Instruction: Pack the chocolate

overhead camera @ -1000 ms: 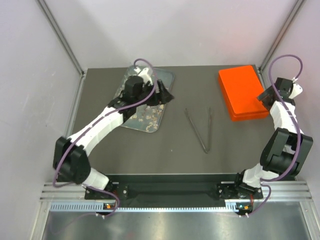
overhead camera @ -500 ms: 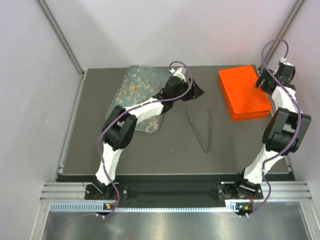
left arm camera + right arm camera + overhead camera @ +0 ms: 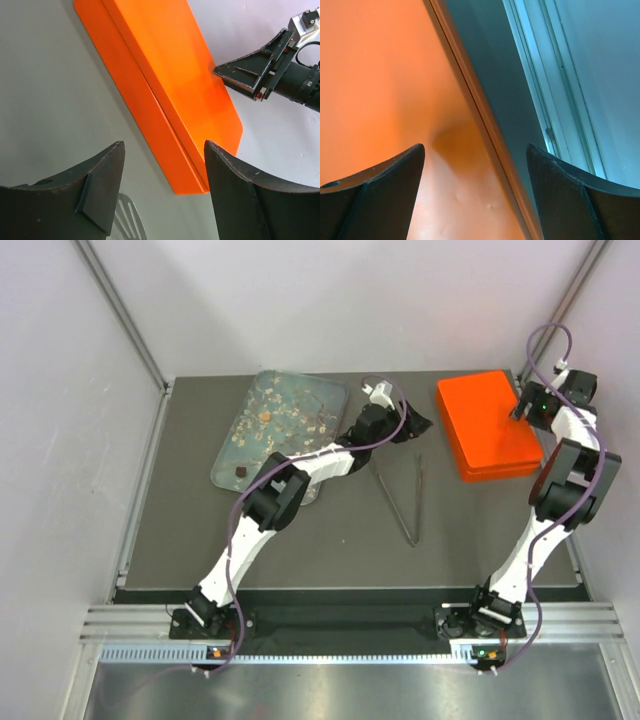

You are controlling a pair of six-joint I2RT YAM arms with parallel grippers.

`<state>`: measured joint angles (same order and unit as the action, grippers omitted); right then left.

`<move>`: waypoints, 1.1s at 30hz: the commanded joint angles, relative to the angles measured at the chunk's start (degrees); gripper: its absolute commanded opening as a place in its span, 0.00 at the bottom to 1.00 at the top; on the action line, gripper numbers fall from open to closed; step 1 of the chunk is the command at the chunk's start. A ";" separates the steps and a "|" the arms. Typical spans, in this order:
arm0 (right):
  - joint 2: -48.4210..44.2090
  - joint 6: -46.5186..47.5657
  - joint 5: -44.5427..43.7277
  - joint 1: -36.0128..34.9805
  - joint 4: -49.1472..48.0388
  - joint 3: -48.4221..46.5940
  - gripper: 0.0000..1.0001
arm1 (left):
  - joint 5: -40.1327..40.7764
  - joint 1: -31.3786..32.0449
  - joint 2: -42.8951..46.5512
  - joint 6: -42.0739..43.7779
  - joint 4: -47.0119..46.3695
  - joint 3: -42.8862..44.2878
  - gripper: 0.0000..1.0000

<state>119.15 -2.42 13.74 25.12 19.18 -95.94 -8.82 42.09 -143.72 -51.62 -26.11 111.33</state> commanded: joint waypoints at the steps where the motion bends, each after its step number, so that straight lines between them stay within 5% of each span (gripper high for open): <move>1: 1.96 3.82 4.71 1.15 2.44 -3.99 0.82 | 1.08 0.45 -2.70 -2.00 -5.53 4.24 0.69; 14: -0.14 -6.63 16.23 0.37 -3.70 6.54 0.75 | 4.60 -0.25 0.28 6.17 0.18 2.67 0.70; 33: -10.16 -8.66 12.46 -3.68 -9.51 17.02 0.74 | -3.57 -1.48 0.02 2.14 -3.68 5.56 0.64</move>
<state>113.62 -12.03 26.79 22.28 10.39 -79.24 -8.95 40.32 -146.85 -47.18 -23.44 113.69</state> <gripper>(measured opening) 0.741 0.659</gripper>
